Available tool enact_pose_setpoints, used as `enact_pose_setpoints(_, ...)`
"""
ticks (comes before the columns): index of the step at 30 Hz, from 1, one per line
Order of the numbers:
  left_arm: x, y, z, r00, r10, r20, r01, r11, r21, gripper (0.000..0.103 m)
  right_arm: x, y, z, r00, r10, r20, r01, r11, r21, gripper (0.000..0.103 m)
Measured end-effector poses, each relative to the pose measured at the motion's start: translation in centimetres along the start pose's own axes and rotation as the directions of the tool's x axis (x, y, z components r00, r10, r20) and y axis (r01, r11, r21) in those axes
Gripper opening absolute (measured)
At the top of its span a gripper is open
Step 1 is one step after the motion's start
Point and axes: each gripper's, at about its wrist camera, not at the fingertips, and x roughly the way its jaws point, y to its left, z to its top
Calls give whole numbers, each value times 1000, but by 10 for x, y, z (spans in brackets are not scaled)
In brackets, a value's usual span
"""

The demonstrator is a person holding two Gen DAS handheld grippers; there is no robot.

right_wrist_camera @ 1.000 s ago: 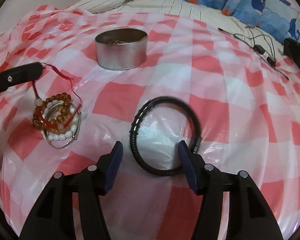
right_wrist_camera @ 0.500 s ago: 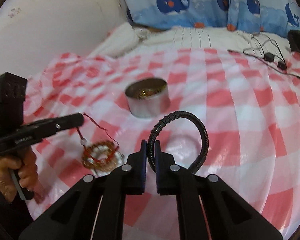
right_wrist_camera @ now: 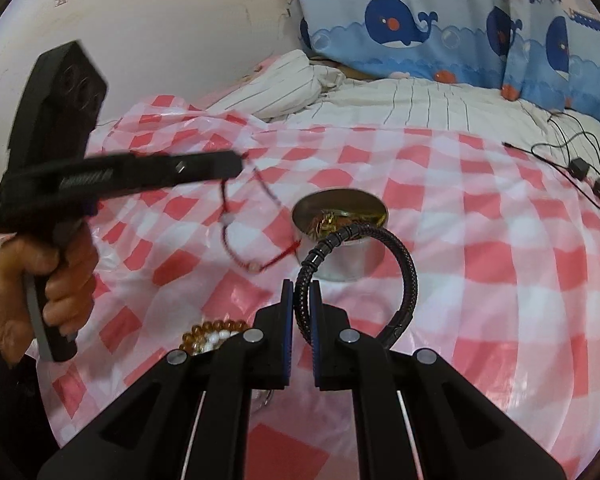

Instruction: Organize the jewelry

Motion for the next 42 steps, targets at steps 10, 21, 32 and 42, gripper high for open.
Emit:
enact_pose_setpoints(10,85,41,20,991,85,-107,-94,992,-85,3,44,-5,43,1000,-13,-7,12,995,-101,8)
enact_pose_setpoints(21,33,91,10,970,229,-80,-241,952,-189,48,86,0,55,997,-19,-80,7,988,-154,43)
enact_pose_setpoints(32,-22,45,-41,905,421,-65,-423,906,-18,80,22,-23,-16,989,-56,-139,72,990,118,56)
enact_pose_setpoints(42,-55,5,-125,829,551,-94,-553,833,11,95,-9,21,-88,980,-104,-169,133,977,169,64)
